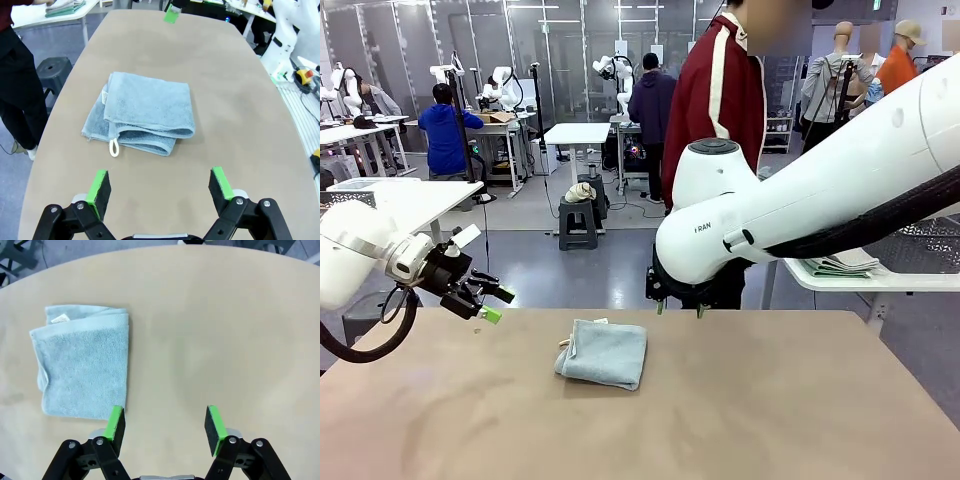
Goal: Fold the towels and place them in the basket.
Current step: When a person lays out a Towel with hook on the table, fold it in half twice, then place the folded Towel with hook on the right side of the table.
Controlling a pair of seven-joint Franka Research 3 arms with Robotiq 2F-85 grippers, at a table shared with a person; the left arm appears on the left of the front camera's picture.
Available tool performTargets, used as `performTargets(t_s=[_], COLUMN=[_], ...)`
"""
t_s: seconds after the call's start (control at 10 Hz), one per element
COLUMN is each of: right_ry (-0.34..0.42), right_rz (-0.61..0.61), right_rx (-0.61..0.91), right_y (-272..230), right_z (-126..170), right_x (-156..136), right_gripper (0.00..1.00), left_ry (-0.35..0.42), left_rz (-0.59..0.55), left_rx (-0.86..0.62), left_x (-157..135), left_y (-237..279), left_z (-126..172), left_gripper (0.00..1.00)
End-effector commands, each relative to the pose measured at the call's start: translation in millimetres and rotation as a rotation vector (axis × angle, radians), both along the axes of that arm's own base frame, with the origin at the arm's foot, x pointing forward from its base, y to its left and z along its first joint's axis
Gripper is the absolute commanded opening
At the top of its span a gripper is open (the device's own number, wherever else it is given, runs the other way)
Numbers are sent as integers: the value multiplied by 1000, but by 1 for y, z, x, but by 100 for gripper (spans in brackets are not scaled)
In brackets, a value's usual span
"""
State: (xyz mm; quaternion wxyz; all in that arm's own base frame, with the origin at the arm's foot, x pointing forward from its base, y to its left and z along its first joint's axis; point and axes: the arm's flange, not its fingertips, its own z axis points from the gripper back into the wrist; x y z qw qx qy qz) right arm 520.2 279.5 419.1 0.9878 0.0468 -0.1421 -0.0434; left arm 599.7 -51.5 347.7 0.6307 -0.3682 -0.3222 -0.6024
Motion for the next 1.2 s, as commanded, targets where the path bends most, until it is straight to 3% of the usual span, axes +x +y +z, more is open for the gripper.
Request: performTargets(t_s=[0.0,1.1], right_ry=[-13,-13], right_rz=[2,2], right_rx=[-9,-9], right_y=[-3,-3], right_z=[4,4], right_x=[1,1], right_gripper=[80,80], left_ry=[0,0], left_rz=[-5,-5], left_rx=[1,1], left_x=[0,0], left_y=[0,0], left_z=[0,0], left_gripper=[100,100])
